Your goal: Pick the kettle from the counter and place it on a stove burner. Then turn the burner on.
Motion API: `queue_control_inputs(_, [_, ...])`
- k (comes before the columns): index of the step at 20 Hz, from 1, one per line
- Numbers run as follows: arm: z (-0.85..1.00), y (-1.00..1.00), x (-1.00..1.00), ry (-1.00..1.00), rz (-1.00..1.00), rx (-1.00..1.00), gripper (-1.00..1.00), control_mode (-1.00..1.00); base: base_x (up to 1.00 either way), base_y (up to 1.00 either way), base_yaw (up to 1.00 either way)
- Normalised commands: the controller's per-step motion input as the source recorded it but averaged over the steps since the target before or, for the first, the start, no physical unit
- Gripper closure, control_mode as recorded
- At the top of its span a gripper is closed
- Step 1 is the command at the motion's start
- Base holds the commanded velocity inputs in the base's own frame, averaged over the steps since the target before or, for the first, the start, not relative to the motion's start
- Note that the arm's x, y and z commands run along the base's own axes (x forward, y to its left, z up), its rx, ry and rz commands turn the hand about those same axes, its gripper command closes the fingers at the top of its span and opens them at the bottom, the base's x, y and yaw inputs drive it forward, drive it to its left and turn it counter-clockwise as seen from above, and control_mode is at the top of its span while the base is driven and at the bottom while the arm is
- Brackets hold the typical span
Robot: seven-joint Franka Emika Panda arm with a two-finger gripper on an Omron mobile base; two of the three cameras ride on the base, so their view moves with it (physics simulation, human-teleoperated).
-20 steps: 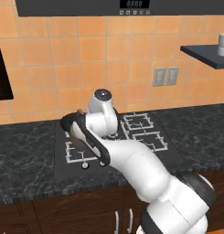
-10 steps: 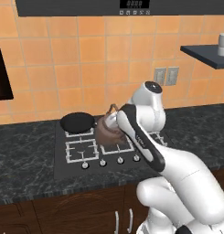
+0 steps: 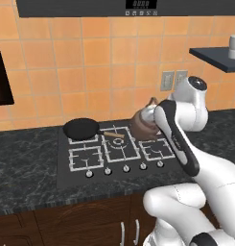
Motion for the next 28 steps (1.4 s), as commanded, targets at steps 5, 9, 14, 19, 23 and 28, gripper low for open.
queue_control_inputs(5, [-0.09,-1.0,0.28,0.28,-0.37,0.0,1.0,-1.0,0.0,0.0,0.0])
queue_control_inputs(9, [-0.39,-0.39,0.36,0.21,-0.22,0.0,1.0,-1.0,0.0,0.0,0.0])
queue_control_inputs(14, [-0.33,-0.11,0.5,0.05,-0.13,0.02,1.0,-1.0,0.0,0.0,0.0])
queue_control_inputs(19, [-0.19,0.16,0.48,-0.06,-0.12,-0.01,1.0,-1.0,0.0,0.0,0.0])
queue_control_inputs(23, [-0.16,0.09,0.5,0.04,-0.26,0.0,1.0,-1.0,0.0,0.0,0.0])
queue_control_inputs(28, [-0.1,0.0,0.38,0.16,-0.31,0.0,1.0,-1.0,0.0,0.0,0.0])
